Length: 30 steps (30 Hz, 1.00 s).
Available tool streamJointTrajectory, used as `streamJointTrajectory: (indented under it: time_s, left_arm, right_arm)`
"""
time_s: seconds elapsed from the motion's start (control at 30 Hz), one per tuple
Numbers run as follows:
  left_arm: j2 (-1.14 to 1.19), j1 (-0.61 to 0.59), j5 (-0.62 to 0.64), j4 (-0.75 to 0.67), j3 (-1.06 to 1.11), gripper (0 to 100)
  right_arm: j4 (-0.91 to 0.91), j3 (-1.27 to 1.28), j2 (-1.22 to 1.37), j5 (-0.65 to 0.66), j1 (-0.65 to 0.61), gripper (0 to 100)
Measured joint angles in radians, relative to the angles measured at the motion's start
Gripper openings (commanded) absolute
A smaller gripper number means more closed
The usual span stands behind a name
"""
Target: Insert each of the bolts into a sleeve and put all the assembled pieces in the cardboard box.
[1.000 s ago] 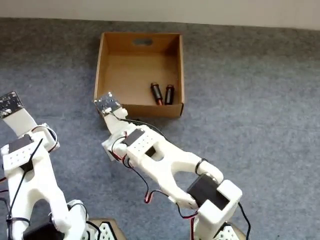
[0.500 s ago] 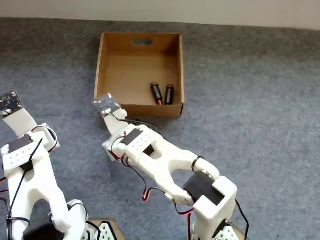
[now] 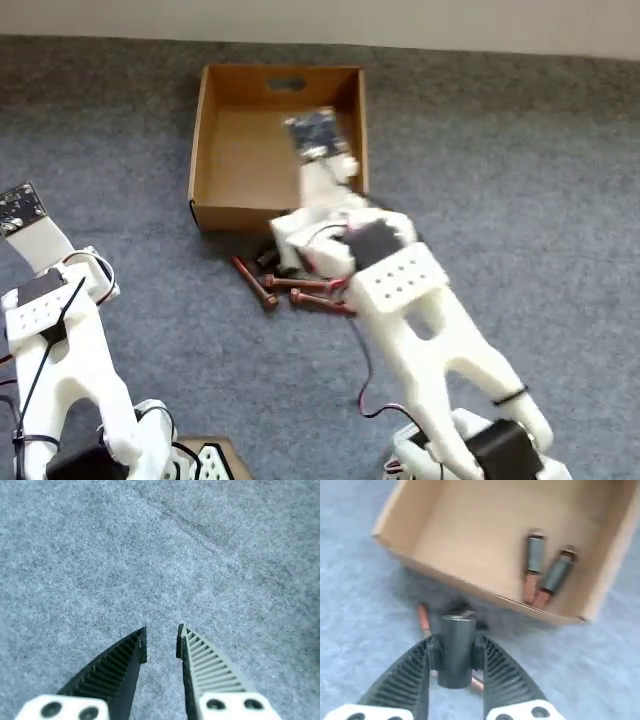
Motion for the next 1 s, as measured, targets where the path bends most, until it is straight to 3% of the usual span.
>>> streamJointTrajectory:
  time_s: [0.2,0.4,0.57,0.73,1.0]
  left_arm:
    - [0.000,0.008,0.000,0.000,0.000,12]
    - [0.000,0.031,0.000,0.000,0.000,12]
    - [0.000,0.037,0.000,0.000,0.000,12]
    - [0.000,0.037,0.000,0.000,0.000,12]
    - [0.000,0.037,0.000,0.000,0.000,12]
  right_arm:
    - [0.101,0.167,-0.074,0.135,0.250,0.5]
    - [-0.117,0.500,-0.110,0.282,0.427,0.5]
    - [-0.242,0.686,-0.117,0.368,0.436,2.6]
    - [-0.255,0.700,-0.118,0.381,0.436,16.5]
    - [-0.175,0.695,-0.124,0.381,0.400,14.6]
